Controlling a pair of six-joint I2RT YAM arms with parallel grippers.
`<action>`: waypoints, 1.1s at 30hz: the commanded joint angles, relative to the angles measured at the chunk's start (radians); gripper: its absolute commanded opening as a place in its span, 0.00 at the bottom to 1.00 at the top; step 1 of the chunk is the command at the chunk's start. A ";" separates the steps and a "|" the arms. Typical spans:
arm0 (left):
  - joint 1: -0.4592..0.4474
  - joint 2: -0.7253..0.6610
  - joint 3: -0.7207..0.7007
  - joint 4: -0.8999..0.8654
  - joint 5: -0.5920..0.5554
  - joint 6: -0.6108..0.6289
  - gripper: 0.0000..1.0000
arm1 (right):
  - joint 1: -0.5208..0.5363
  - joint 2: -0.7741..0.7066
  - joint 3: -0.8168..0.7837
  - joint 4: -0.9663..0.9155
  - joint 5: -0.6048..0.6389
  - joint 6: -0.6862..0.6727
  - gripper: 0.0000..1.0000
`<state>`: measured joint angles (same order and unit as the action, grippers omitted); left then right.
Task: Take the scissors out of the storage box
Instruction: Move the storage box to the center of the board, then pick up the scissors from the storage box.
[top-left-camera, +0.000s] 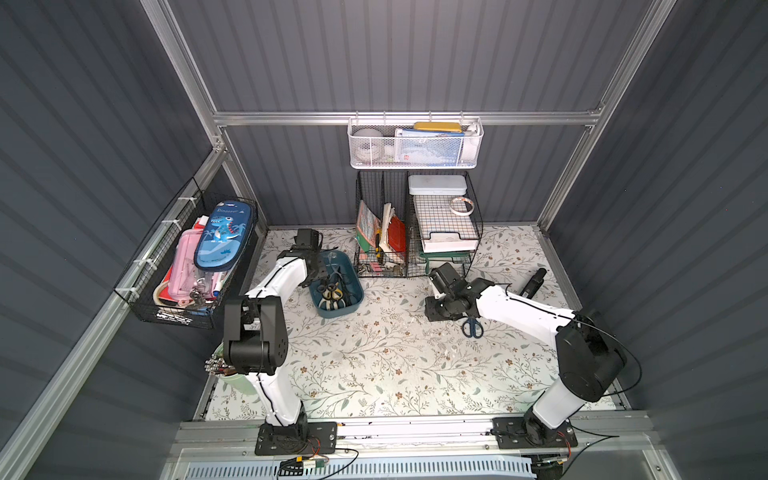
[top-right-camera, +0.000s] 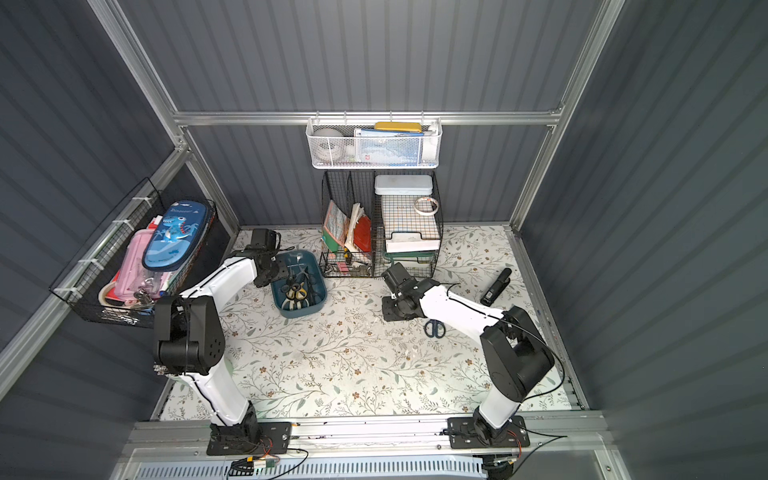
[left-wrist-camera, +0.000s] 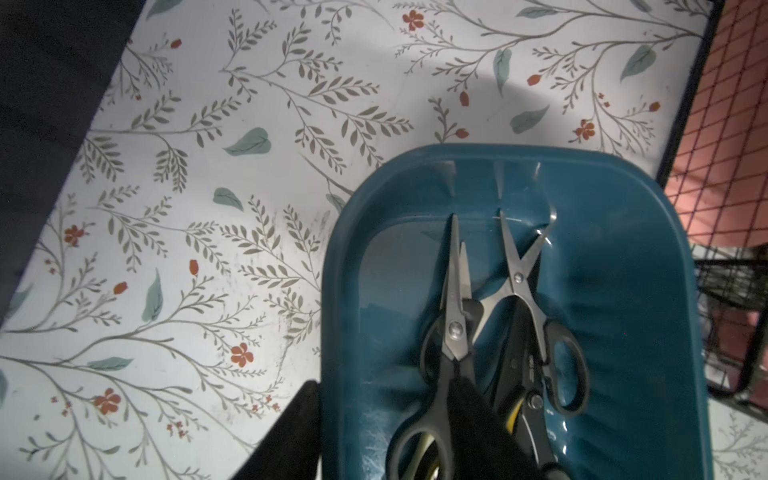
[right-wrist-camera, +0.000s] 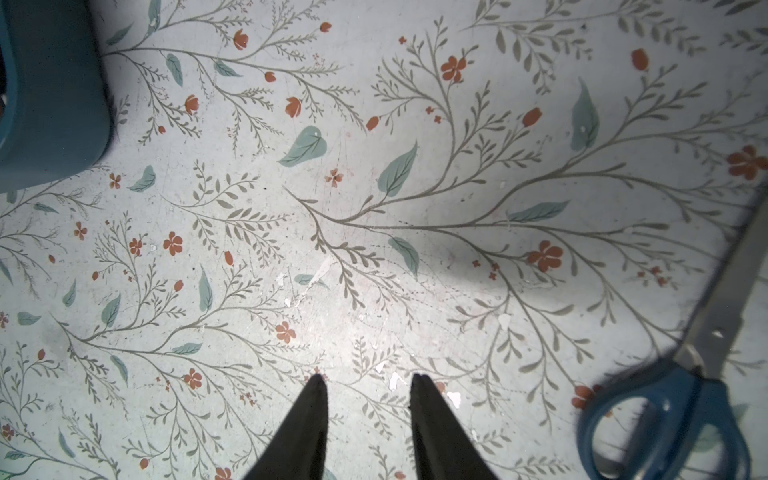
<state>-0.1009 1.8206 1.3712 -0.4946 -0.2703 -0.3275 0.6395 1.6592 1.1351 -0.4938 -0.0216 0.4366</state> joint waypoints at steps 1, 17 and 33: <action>-0.010 -0.016 0.011 -0.024 0.024 -0.004 0.59 | 0.005 0.013 0.028 -0.002 -0.007 0.001 0.37; -0.023 -0.004 0.075 -0.005 0.164 0.051 0.57 | 0.006 0.027 0.038 -0.004 -0.009 0.003 0.38; -0.033 0.042 -0.134 0.039 0.222 -0.008 0.48 | 0.012 0.033 0.028 -0.002 -0.007 0.004 0.38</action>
<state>-0.1360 1.8481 1.2629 -0.4553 -0.0711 -0.3153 0.6460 1.6814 1.1595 -0.4934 -0.0307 0.4366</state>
